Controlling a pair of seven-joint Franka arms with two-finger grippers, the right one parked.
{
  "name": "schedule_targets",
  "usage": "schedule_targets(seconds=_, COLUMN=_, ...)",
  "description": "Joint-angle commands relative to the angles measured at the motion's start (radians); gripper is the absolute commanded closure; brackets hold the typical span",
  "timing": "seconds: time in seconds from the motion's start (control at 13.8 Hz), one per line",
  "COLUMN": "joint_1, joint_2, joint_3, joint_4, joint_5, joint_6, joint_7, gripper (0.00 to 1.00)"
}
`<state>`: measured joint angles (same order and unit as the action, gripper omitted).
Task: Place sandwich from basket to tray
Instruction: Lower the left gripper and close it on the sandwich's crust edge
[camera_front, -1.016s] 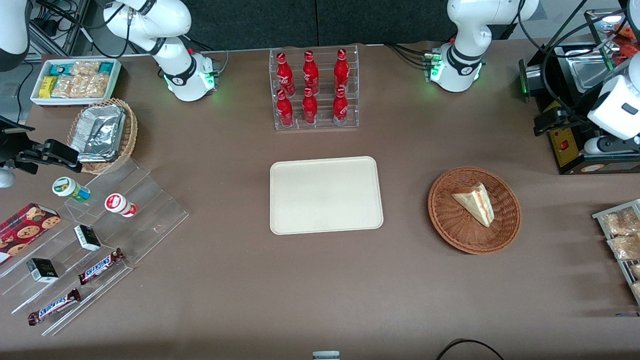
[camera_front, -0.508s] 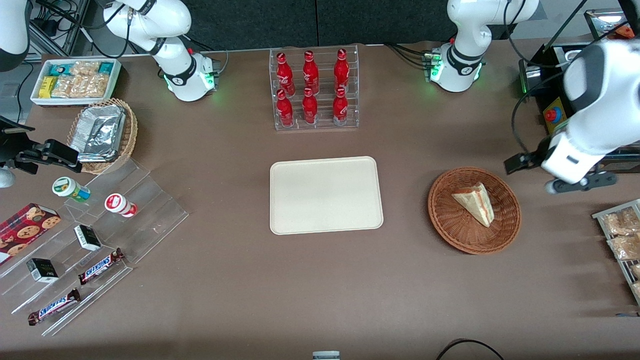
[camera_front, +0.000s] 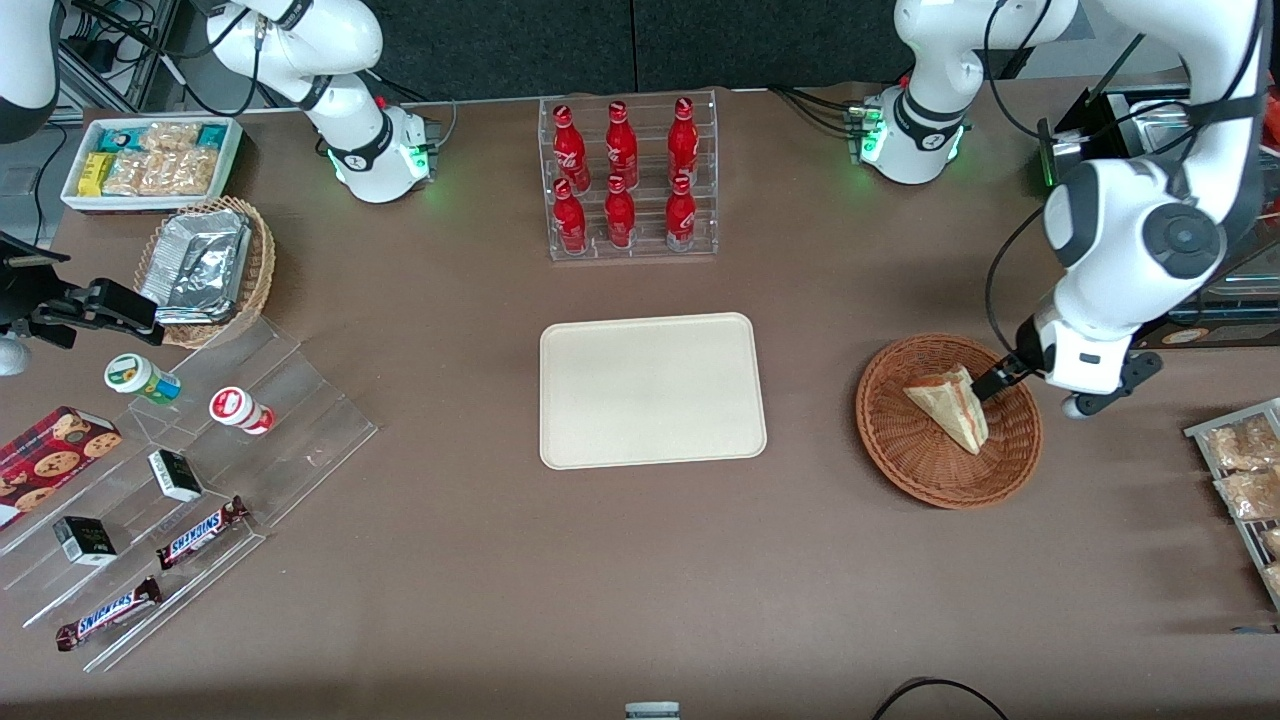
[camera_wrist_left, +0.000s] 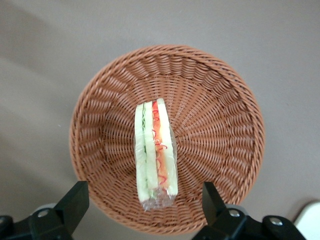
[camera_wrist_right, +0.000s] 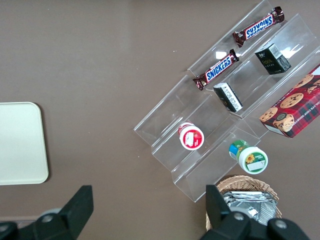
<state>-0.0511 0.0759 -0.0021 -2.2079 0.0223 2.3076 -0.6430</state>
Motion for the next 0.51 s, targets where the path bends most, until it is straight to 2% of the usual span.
schedule_targets(seconds=0.0, joint_1=-0.024, joint_2=0.048, joint_3=0.001, joint_4=-0.015, joint_5=-0.001, joint_6=0.087, joint_7=-0.104, gripper=0.0)
schedule_targets(seconds=0.15, joint_1=-0.042, joint_2=0.076, joint_3=-0.001, joint_4=-0.032, joint_5=-0.001, joint_6=0.124, joint_7=-0.191, gripper=0.0)
schedule_targets(seconds=0.44, joint_1=-0.05, joint_2=0.113, joint_3=-0.002, joint_4=-0.042, joint_5=0.001, joint_6=0.13, joint_7=-0.202, gripper=0.0)
